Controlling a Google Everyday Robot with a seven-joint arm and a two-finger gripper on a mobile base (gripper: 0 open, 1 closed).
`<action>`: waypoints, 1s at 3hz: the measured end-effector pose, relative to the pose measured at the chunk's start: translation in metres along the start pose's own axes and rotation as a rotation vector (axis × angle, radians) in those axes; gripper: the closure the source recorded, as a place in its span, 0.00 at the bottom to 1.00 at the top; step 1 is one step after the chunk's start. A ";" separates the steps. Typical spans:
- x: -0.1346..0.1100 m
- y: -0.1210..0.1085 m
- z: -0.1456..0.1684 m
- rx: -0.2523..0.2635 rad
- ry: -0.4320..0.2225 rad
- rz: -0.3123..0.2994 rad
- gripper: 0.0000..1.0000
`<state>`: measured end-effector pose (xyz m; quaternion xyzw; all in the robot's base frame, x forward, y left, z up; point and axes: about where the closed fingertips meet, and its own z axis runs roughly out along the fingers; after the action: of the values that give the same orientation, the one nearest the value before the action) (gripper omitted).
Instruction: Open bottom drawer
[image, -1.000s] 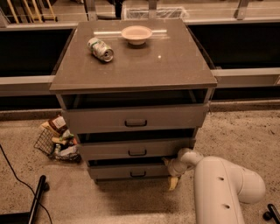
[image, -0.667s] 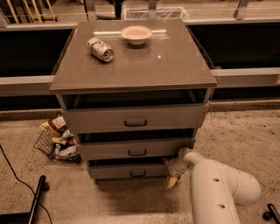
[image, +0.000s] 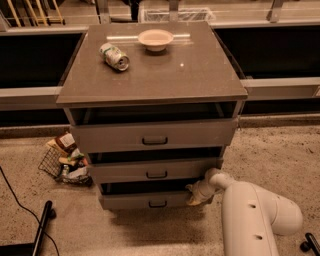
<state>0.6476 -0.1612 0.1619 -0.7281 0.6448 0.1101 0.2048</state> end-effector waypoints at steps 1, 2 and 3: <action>-0.006 0.002 -0.016 0.018 -0.028 -0.006 0.86; -0.015 0.007 -0.026 0.021 -0.062 -0.015 0.83; -0.015 0.008 -0.025 0.020 -0.063 -0.015 0.59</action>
Offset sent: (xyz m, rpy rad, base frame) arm -0.0950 0.0172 0.0628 0.2120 0.0329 0.0835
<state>0.6353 -0.1596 0.1894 -0.7270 0.6337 0.1247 0.2331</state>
